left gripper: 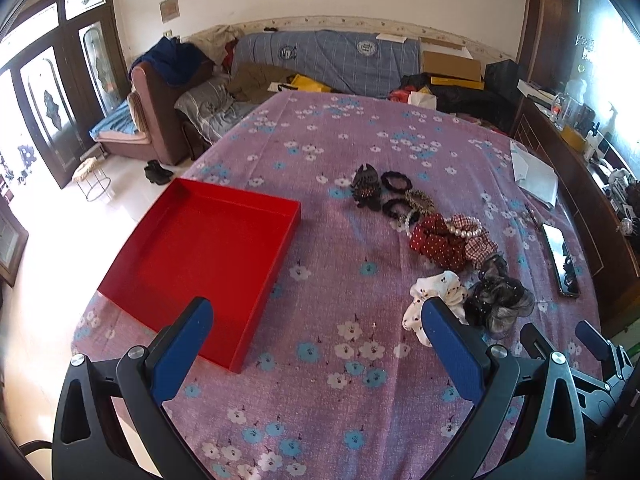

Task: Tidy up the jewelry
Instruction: 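Move both tools toward the white scrunchie and dark sheer scrunchie, then grasp the white scrunchie with the left tool while the right grasps the dark scrunchie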

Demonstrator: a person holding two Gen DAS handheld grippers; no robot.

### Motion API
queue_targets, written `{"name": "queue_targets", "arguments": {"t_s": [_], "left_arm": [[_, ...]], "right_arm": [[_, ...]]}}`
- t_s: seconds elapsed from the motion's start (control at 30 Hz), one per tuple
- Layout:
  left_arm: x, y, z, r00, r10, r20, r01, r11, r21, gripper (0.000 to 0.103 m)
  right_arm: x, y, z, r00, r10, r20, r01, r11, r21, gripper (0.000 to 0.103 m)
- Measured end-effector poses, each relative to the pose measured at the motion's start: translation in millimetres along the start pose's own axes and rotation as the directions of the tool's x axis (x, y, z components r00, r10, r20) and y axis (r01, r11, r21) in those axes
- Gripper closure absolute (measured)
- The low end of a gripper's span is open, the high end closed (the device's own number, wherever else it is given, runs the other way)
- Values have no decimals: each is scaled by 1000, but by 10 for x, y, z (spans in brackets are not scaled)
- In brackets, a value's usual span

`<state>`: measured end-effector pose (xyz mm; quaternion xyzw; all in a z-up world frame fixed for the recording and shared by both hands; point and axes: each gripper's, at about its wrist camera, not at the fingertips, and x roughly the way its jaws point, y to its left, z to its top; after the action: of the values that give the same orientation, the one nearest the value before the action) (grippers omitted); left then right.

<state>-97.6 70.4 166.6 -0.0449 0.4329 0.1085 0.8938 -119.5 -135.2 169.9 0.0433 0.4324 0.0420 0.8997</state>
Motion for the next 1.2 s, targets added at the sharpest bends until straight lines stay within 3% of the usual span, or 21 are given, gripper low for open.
{"name": "queue_targets", "arguments": {"t_s": [0.4, 0.5, 0.57, 0.6, 0.67, 0.87, 1.13, 1.2], "left_arm": [[317, 129, 81, 999, 9, -31, -7, 999, 33, 0], [451, 61, 71, 996, -42, -73, 48, 996, 73, 9], [550, -10, 56, 993, -53, -103, 63, 993, 99, 27], [614, -53, 46, 990, -64, -124, 78, 991, 111, 30], [701, -114, 16, 985, -86, -149, 104, 988, 117, 32], [849, -348, 4, 976, -148, -158, 172, 974, 146, 32], [1325, -683, -41, 939, -249, -236, 288, 946, 148, 32], [1427, -747, -58, 928, -274, -252, 315, 939, 139, 32]], "right_arm": [[111, -98, 61, 999, 42, -22, -41, 999, 14, 0], [198, -106, 76, 997, 59, -40, -59, 998, 7, 6], [299, -125, 97, 994, 81, -72, -80, 997, 14, 13], [340, -131, 108, 993, 87, -85, -85, 996, 18, 16], [398, -148, 121, 989, 105, -100, -103, 994, 26, 21], [524, -202, 146, 985, 121, -122, -117, 992, 40, 22], [689, -171, 225, 978, 158, -135, -157, 987, 17, 22], [754, -167, 242, 977, 158, -142, -159, 987, 8, 28]]}}
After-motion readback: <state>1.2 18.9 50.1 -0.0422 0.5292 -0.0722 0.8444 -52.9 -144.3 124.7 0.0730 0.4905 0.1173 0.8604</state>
